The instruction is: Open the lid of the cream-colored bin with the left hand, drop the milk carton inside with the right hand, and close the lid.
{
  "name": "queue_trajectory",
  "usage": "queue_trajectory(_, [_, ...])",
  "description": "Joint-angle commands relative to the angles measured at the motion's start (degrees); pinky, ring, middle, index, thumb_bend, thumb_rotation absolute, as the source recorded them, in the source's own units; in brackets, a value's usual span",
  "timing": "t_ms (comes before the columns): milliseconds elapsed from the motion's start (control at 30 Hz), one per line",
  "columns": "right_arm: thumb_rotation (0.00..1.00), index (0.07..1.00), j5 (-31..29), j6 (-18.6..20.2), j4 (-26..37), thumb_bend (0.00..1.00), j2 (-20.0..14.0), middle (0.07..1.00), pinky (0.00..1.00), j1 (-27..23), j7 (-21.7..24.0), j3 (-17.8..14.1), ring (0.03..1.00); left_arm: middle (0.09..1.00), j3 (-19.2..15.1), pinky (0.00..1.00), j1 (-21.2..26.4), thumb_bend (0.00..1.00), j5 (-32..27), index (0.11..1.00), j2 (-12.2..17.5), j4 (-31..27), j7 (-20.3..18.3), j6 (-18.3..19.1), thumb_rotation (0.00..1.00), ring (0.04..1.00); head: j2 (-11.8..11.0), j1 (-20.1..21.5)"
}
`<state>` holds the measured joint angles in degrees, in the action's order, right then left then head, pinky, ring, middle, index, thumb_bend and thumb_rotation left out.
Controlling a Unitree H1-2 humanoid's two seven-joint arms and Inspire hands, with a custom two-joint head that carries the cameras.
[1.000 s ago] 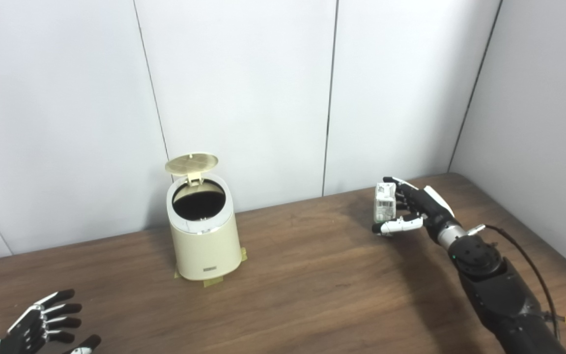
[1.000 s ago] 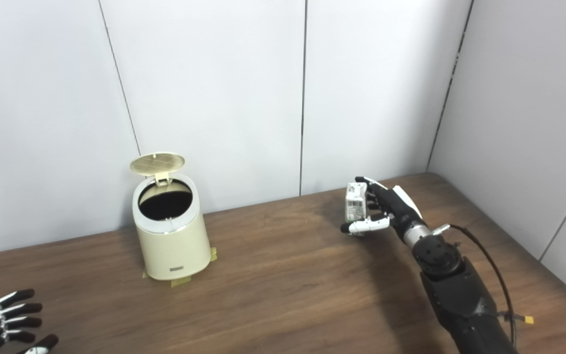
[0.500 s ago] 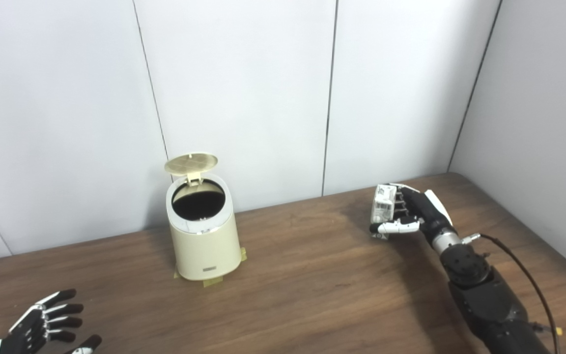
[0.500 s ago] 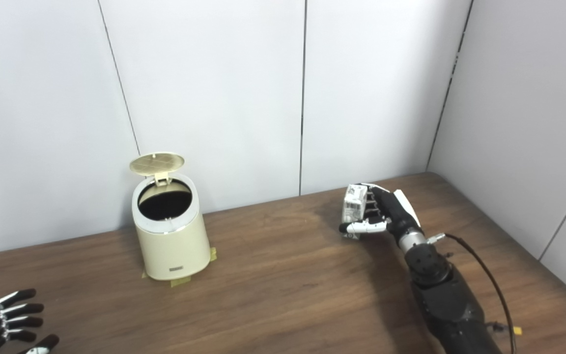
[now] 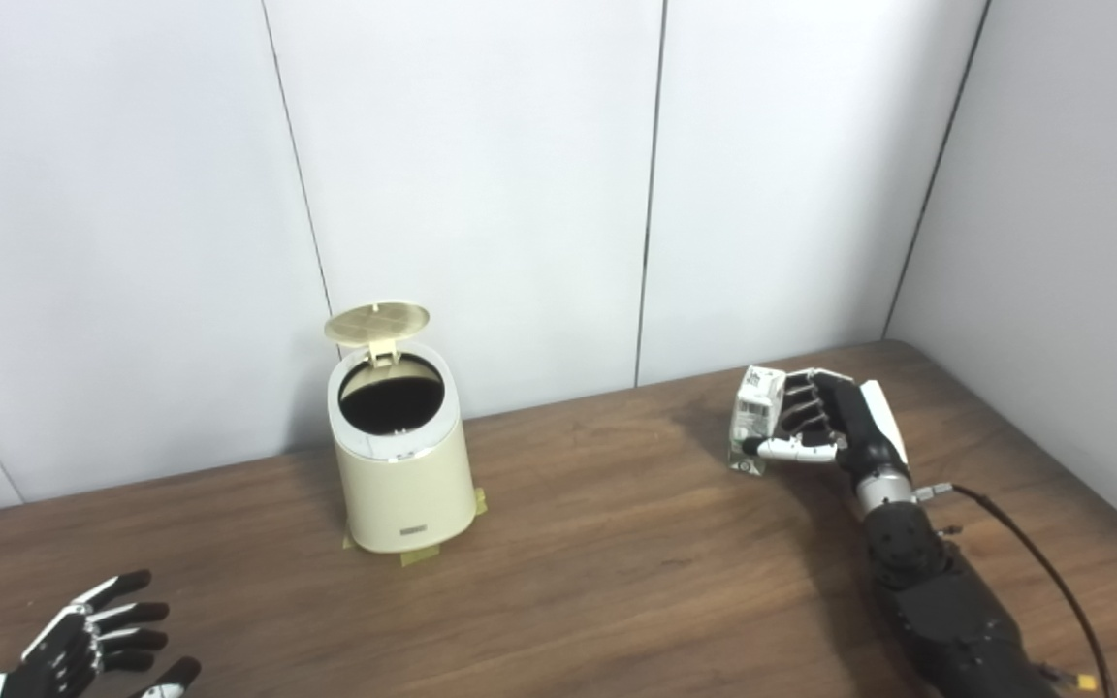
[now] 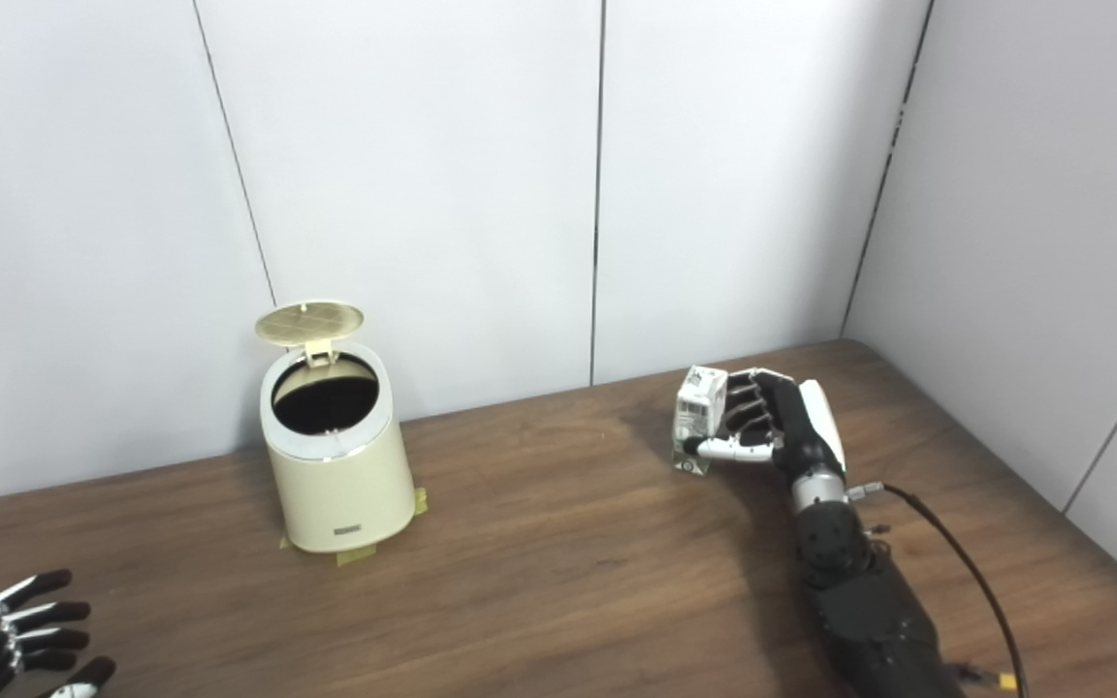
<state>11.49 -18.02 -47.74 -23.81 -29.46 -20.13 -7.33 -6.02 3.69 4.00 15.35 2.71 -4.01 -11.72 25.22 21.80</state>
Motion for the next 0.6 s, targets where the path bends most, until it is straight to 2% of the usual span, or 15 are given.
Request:
queue_trajectory(0, [0.0, 0.518, 1.2, -3.3, 0.7, 0.52, -0.9, 0.428, 0.3, -3.5, -3.5, -0.1, 0.339, 0.686, 0.0, 0.6, 1.5, 0.61, -0.3, 0.787, 0.7, -1.8, 0.2, -1.1, 0.05, 0.623, 0.2, -0.2])
queue_trajectory(233, [0.0, 0.524, 3.2, -4.2, -0.1, 0.52, 0.1, 0.431, 0.31, -3.5, -6.8, 1.3, 0.354, 0.68, 0.0, 0.59, 1.8, 0.6, 0.2, 0.78, 0.6, -2.0, 0.0, -1.3, 0.03, 0.607, 0.2, -0.2])
queue_trajectory(400, [0.0, 0.528, 3.1, -4.3, -0.1, 0.52, 0.6, 0.425, 0.3, -2.9, -6.5, 1.7, 0.349, 0.678, 0.2, 0.59, 1.9, 0.6, 0.7, 0.776, 0.5, -2.2, 0.1, -1.2, 0.05, 0.605, 0.2, -0.2])
queue_trajectory(567, [0.0, 0.533, 2.2, -4.5, 0.9, 0.52, 1.4, 0.424, 0.3, -2.3, -5.8, 1.5, 0.346, 0.678, 0.2, 0.57, 1.9, 0.59, 0.0, 0.781, 0.3, -2.5, -0.2, -1.0, 0.0, 0.602, 0.7, -0.9])
